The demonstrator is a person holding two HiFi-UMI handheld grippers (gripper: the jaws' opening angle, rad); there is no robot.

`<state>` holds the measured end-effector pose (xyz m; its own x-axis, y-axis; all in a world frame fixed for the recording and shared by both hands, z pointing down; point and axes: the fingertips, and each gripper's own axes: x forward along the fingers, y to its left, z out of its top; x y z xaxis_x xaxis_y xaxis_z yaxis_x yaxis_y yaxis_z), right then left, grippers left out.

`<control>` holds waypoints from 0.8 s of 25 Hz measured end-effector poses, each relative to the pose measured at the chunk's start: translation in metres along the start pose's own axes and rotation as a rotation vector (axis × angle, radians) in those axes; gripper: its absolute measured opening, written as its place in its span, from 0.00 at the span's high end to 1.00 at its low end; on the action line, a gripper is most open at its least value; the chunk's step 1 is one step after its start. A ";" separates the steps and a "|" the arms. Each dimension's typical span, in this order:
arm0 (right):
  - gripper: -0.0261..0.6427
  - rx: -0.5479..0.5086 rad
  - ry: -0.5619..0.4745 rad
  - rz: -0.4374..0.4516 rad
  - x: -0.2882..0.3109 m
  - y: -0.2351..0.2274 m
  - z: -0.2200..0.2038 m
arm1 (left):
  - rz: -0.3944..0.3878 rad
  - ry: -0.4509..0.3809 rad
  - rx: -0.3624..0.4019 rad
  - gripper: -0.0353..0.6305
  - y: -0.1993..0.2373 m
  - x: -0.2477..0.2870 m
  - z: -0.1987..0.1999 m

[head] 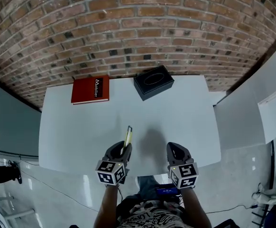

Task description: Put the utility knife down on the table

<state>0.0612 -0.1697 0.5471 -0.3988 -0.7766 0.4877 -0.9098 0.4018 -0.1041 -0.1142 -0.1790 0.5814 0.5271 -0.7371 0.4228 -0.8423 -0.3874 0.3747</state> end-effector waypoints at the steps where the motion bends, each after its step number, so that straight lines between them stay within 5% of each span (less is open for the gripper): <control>1: 0.96 0.001 0.008 0.002 0.002 0.000 -0.002 | 0.002 0.012 0.001 0.76 0.001 0.002 -0.004; 20: 0.96 -0.006 0.152 0.012 0.045 -0.015 -0.042 | 0.007 0.191 0.050 0.76 0.027 0.050 -0.057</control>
<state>0.0616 -0.1902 0.6068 -0.3870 -0.6897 0.6120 -0.9042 0.4138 -0.1056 -0.1040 -0.1952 0.6597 0.5286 -0.6234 0.5761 -0.8483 -0.4127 0.3317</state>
